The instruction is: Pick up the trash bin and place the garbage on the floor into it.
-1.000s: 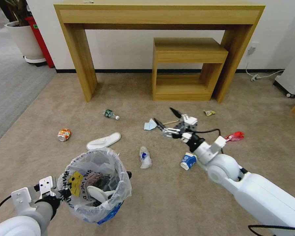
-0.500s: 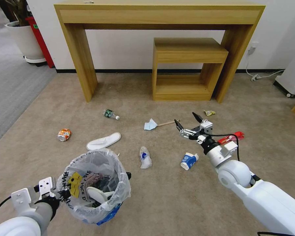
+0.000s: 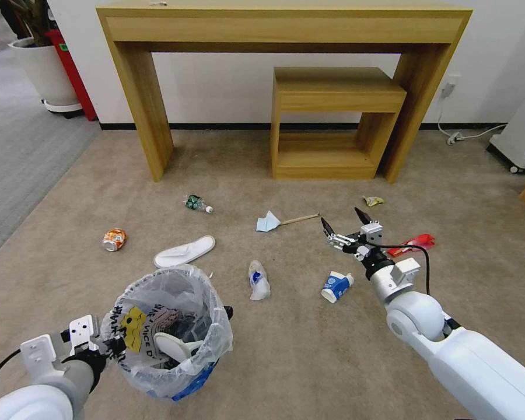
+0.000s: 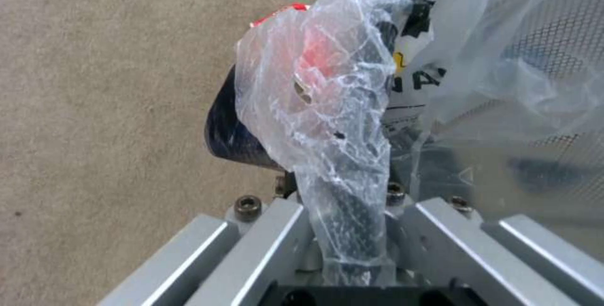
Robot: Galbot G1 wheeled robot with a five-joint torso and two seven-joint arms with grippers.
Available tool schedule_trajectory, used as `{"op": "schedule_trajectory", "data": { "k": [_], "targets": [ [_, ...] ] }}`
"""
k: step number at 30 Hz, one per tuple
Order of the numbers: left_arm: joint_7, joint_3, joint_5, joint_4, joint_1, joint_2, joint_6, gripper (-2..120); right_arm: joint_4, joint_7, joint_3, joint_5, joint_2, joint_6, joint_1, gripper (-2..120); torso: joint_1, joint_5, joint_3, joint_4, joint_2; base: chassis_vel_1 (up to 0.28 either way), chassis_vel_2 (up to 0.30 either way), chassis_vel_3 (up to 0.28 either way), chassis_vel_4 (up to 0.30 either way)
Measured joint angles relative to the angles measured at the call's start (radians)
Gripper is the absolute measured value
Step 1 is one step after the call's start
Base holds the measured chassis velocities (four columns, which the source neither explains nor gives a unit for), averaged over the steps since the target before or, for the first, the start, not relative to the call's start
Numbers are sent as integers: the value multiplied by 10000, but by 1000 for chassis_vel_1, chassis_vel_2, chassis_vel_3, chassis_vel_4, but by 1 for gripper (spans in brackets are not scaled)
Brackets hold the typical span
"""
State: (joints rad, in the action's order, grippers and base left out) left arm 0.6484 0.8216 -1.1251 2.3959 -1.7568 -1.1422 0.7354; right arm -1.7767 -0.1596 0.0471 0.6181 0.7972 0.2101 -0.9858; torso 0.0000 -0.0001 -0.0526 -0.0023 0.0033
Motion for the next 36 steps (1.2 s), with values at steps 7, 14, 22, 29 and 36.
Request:
{"op": "schedule_trajectory", "data": {
  "k": [7,14,22,29,36],
  "targets": [
    [-1,-4,2,-6,29,-11,0,1,119,42,-34,-205,90,25,15,100,0,1,0,0,0,0,0,0,0],
    [-1,6,-4,-30,65,1,0,1,207,80,-72,-274,113,61,63,100,1,1,0,-1,-1,0,0,0,0],
    [-1,0,-14,-79,107,31,0,1,236,212,-98,-241,121,101,70,100,0,2,0,-1,0,36,34,-45,-41],
    [2,17,-29,-94,104,79,0,1,236,273,-141,-212,134,127,70,100,0,0,0,1,-1,96,100,-89,-97],
    [29,60,-48,-128,103,106,0,1,237,302,-172,-195,131,137,140,100,0,0,0,0,-1,79,83,-73,-74]
  ]
}}
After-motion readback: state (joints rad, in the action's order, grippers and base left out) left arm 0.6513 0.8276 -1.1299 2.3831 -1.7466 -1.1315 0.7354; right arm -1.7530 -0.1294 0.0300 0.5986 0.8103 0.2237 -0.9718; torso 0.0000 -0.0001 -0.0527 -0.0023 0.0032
